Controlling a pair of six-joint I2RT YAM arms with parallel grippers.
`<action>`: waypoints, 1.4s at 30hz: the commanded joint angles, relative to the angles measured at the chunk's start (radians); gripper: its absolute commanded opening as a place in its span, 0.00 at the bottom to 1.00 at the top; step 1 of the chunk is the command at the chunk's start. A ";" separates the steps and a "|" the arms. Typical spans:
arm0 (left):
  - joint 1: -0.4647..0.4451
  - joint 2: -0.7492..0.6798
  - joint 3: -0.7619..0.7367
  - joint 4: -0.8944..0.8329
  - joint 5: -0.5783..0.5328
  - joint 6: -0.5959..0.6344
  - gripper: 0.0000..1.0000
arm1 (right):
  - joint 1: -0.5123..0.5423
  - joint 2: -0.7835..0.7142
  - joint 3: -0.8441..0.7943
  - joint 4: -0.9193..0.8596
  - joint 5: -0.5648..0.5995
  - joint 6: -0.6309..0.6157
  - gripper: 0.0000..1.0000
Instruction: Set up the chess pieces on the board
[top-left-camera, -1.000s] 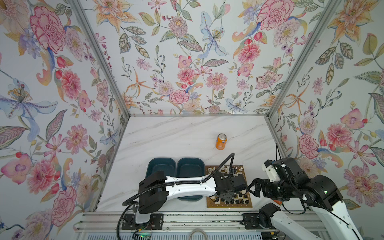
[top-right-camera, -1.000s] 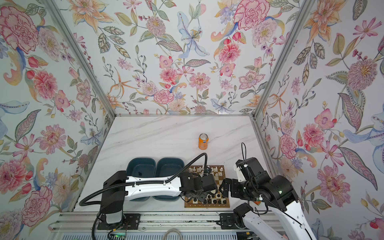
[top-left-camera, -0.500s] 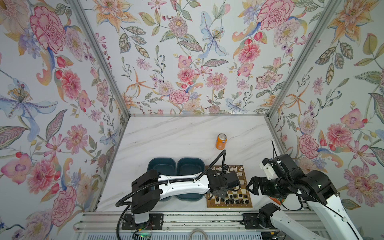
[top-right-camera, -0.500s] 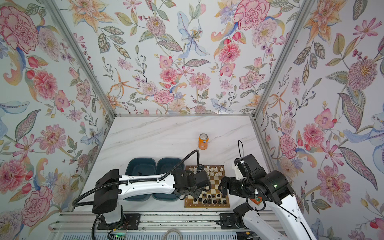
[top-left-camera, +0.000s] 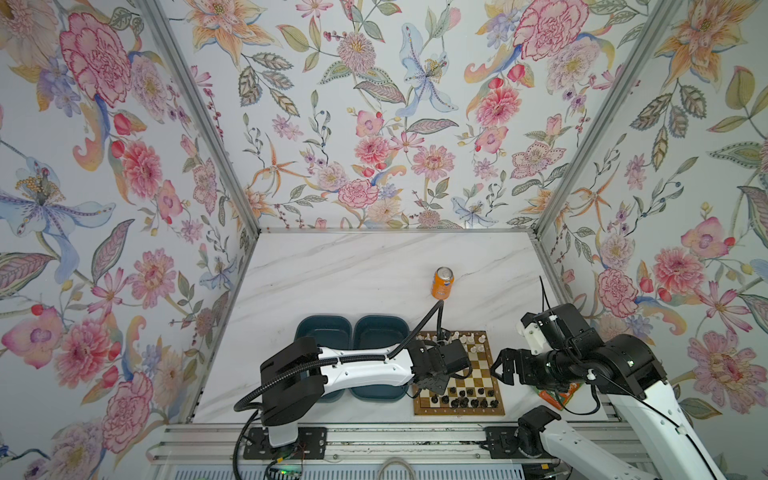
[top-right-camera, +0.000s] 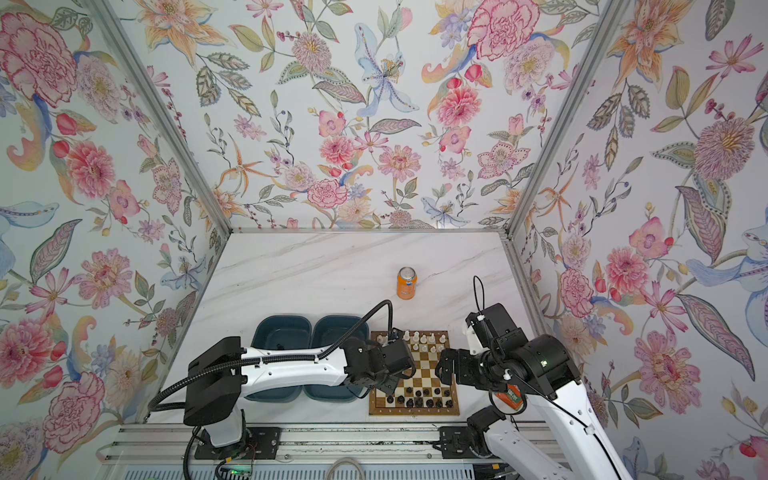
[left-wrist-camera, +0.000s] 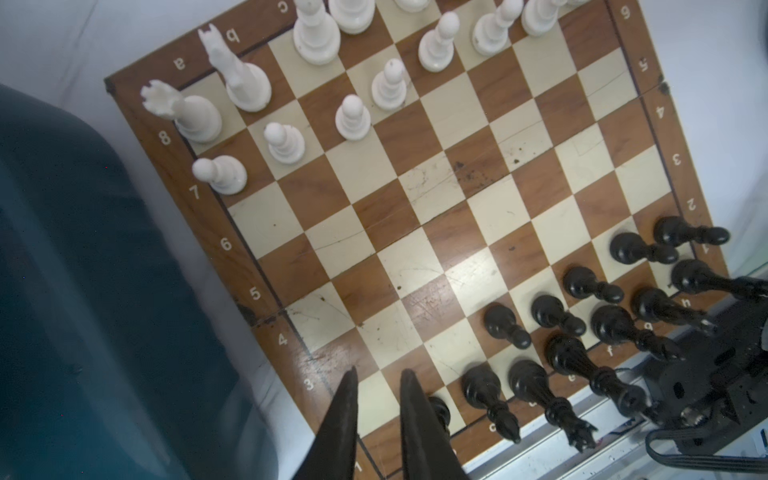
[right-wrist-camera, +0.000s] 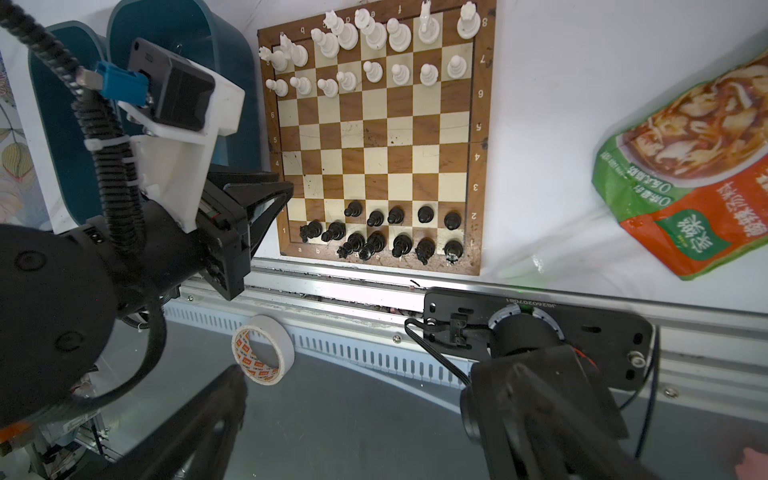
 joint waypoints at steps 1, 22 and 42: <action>0.009 0.018 -0.030 0.029 0.031 0.013 0.21 | -0.008 -0.015 0.013 -0.003 -0.002 0.001 0.99; -0.030 0.035 -0.092 0.082 0.077 -0.031 0.18 | -0.014 -0.037 -0.002 -0.012 -0.010 0.001 0.99; -0.059 0.034 -0.093 0.077 0.080 -0.053 0.17 | -0.015 -0.055 -0.012 -0.020 -0.015 0.007 0.99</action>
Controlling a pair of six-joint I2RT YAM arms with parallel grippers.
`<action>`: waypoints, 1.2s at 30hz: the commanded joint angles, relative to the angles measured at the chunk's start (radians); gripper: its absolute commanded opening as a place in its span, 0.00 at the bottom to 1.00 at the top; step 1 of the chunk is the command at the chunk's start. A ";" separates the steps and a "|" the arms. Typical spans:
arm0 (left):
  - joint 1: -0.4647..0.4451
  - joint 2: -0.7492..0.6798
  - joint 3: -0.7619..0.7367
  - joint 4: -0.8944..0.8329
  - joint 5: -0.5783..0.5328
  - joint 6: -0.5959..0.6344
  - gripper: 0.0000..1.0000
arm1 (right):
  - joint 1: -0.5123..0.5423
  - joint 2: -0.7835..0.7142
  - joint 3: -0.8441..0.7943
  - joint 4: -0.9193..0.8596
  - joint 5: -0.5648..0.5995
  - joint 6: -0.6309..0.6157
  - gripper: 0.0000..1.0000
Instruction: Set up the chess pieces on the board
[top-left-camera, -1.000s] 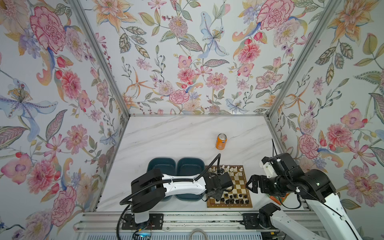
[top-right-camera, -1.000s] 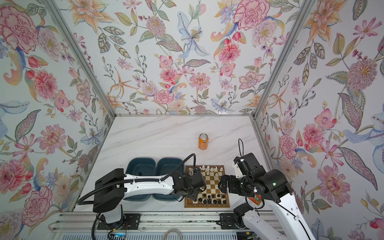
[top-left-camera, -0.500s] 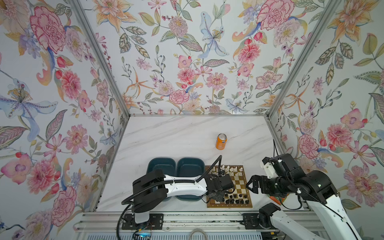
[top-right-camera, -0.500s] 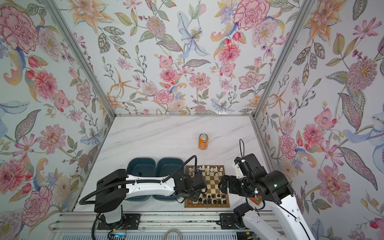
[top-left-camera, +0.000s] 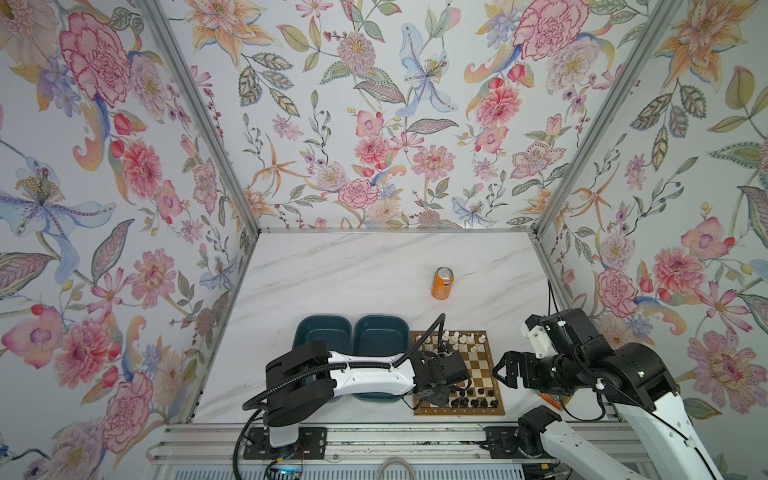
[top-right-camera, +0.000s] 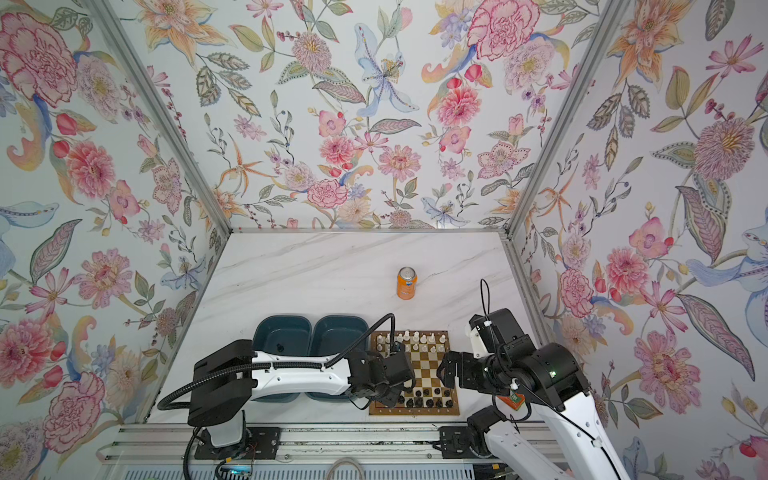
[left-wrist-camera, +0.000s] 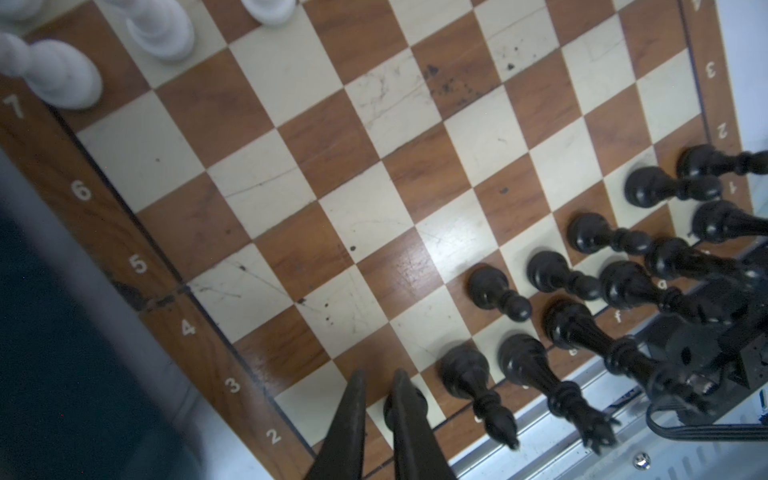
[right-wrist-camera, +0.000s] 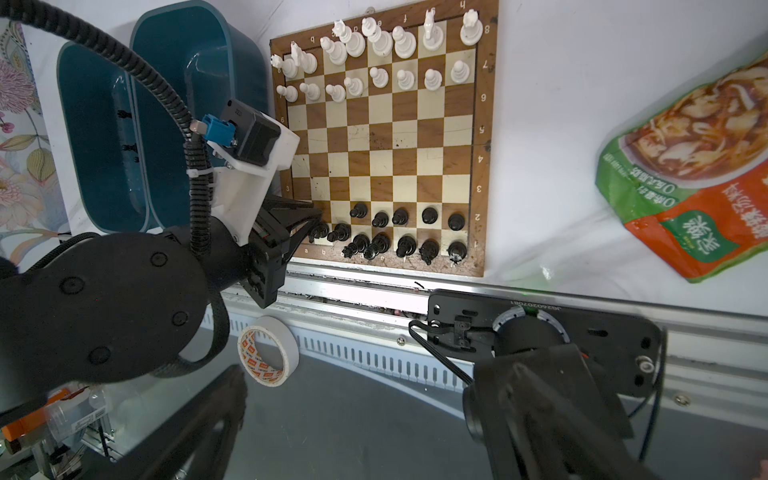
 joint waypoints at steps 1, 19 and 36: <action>-0.014 0.013 -0.016 -0.006 -0.002 -0.015 0.17 | -0.005 -0.012 -0.009 -0.019 -0.007 0.006 0.99; -0.018 0.004 -0.027 -0.010 0.004 -0.020 0.15 | -0.006 -0.025 -0.017 -0.022 -0.007 0.015 0.99; -0.019 0.005 -0.003 -0.037 -0.018 -0.019 0.16 | -0.008 -0.008 -0.015 -0.021 0.002 0.002 0.99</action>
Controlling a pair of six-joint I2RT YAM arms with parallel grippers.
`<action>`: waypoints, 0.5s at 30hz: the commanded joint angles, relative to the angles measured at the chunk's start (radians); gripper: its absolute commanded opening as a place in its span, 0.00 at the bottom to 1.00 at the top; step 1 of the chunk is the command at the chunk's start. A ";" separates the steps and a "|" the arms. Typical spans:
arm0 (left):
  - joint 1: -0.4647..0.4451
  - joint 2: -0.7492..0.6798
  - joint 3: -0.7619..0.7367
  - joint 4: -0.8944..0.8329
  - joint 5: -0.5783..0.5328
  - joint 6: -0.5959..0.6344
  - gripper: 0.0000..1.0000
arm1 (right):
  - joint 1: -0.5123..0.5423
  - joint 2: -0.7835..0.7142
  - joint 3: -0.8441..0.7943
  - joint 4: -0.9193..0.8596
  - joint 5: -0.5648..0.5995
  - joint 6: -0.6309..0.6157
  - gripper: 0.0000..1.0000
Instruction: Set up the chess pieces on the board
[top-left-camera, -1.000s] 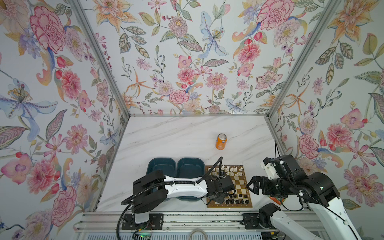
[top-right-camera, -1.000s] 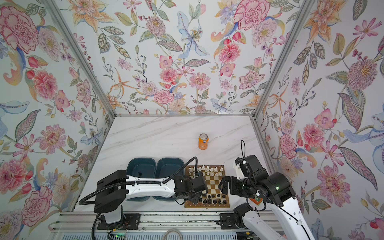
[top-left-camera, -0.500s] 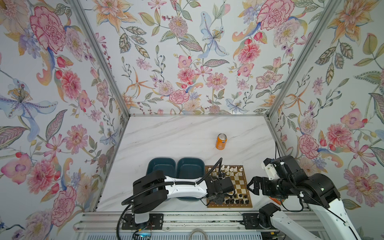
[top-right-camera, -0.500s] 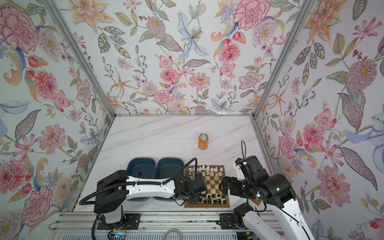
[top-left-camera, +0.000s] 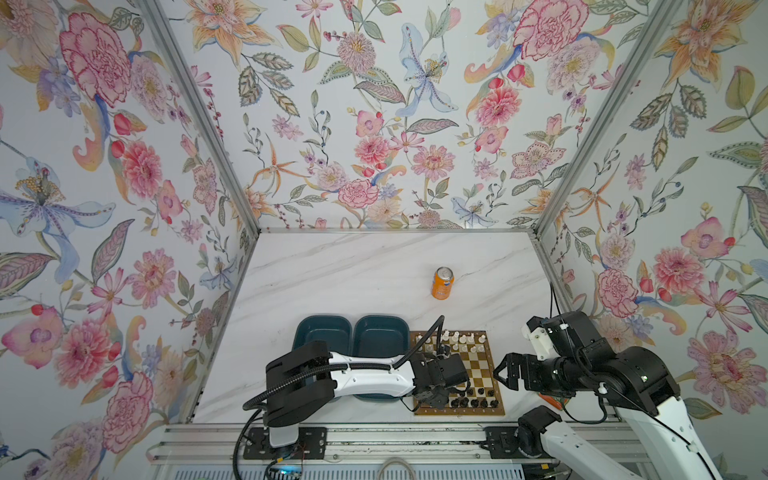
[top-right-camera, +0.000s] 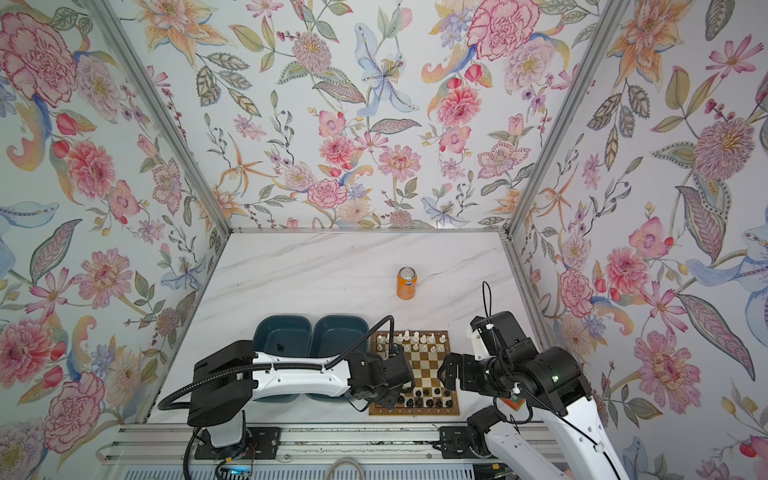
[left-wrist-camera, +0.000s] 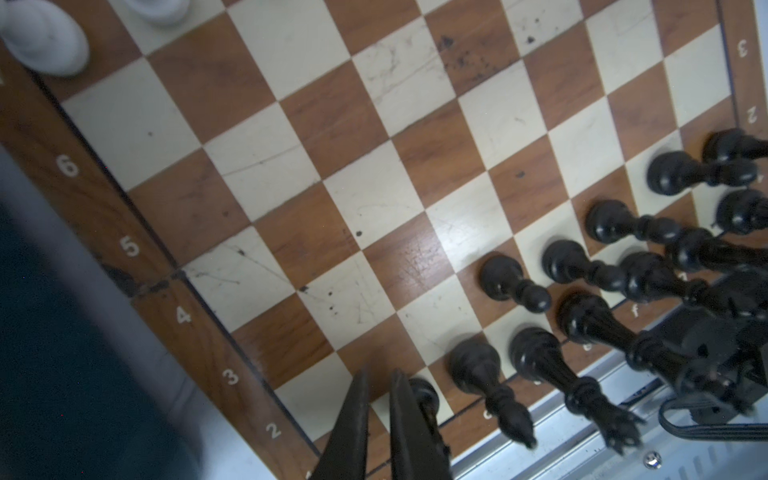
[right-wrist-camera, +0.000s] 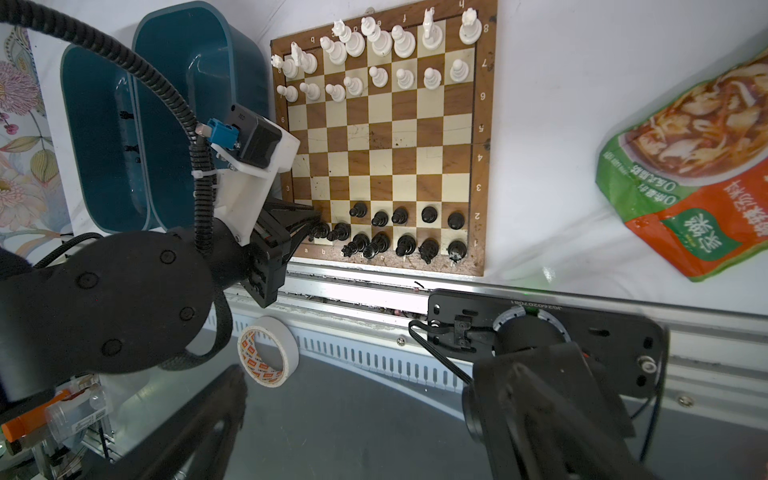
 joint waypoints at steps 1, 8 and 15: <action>-0.011 0.008 0.022 -0.046 -0.027 0.000 0.16 | -0.007 0.012 -0.004 -0.019 0.003 -0.003 0.99; 0.017 0.034 0.090 -0.084 -0.052 0.054 0.16 | -0.012 0.023 0.007 -0.018 0.006 -0.015 0.99; 0.024 0.075 0.152 -0.095 -0.036 0.100 0.16 | -0.015 0.022 0.011 -0.019 0.007 -0.015 0.99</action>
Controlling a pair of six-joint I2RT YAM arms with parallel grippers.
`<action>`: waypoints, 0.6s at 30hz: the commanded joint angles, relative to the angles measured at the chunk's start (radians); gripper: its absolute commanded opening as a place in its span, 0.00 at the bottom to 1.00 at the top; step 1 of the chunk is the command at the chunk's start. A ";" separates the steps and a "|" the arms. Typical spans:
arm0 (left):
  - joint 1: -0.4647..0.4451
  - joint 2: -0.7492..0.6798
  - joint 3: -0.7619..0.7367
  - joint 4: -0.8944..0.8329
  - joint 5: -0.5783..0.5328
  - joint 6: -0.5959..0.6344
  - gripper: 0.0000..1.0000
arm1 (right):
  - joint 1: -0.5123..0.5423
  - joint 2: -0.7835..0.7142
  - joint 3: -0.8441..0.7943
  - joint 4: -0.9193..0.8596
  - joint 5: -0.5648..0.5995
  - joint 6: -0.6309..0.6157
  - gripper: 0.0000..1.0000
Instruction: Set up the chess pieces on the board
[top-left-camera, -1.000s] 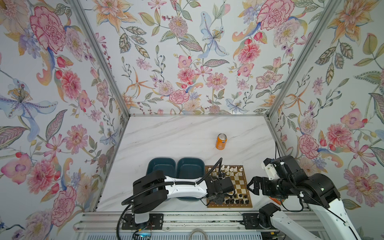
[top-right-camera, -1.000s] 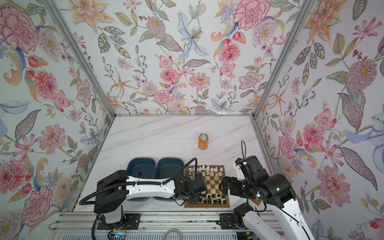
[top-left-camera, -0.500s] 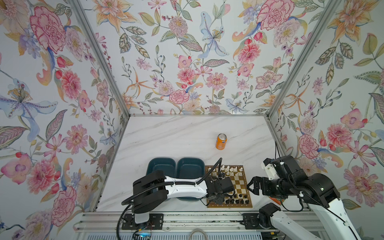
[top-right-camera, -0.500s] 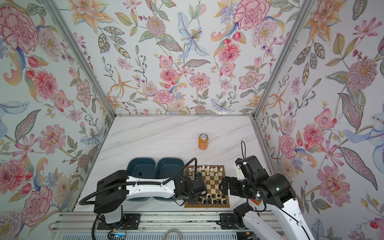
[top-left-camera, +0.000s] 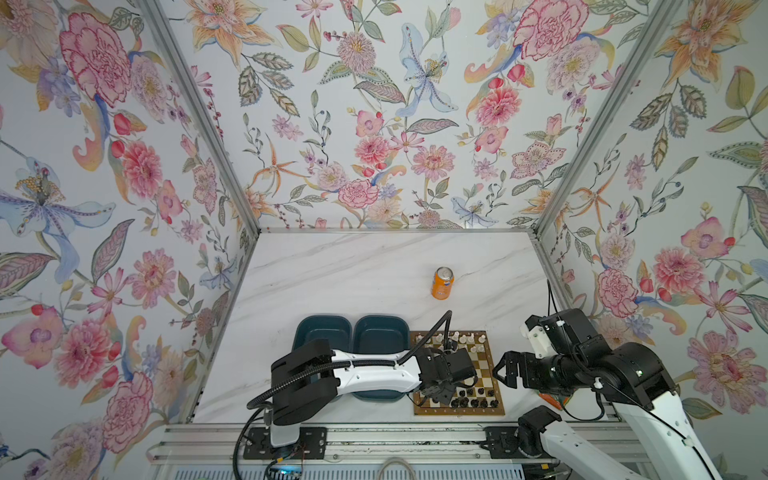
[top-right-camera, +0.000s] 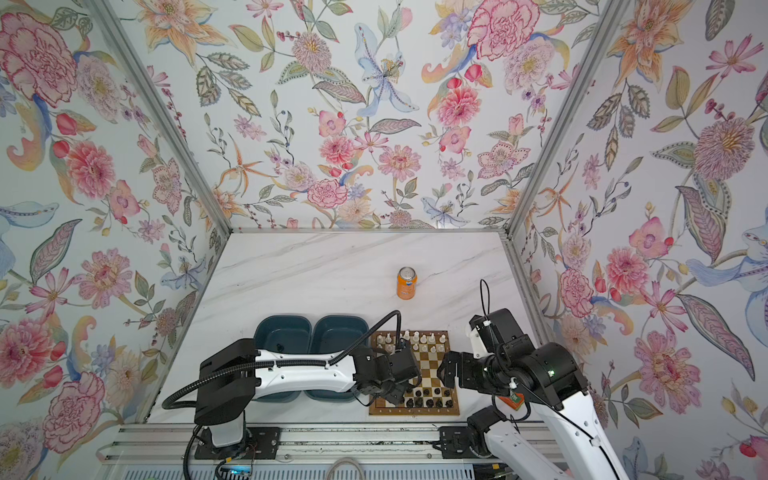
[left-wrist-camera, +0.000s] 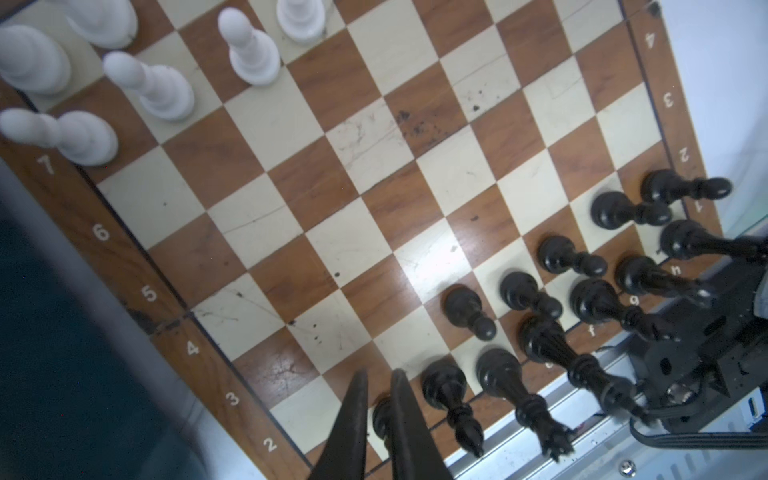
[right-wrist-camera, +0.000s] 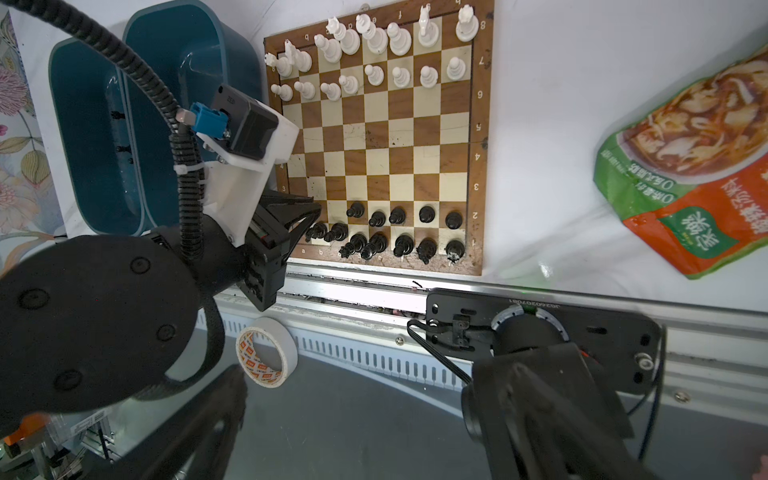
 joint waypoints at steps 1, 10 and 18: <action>0.009 0.037 0.046 -0.041 -0.005 0.047 0.16 | -0.007 0.002 0.013 -0.020 0.006 -0.011 0.99; 0.009 0.068 0.057 -0.033 0.027 0.070 0.15 | -0.011 -0.001 0.007 -0.023 0.006 -0.013 0.99; 0.010 0.081 0.069 -0.025 0.046 0.078 0.15 | -0.016 -0.009 -0.004 -0.026 0.004 -0.011 0.99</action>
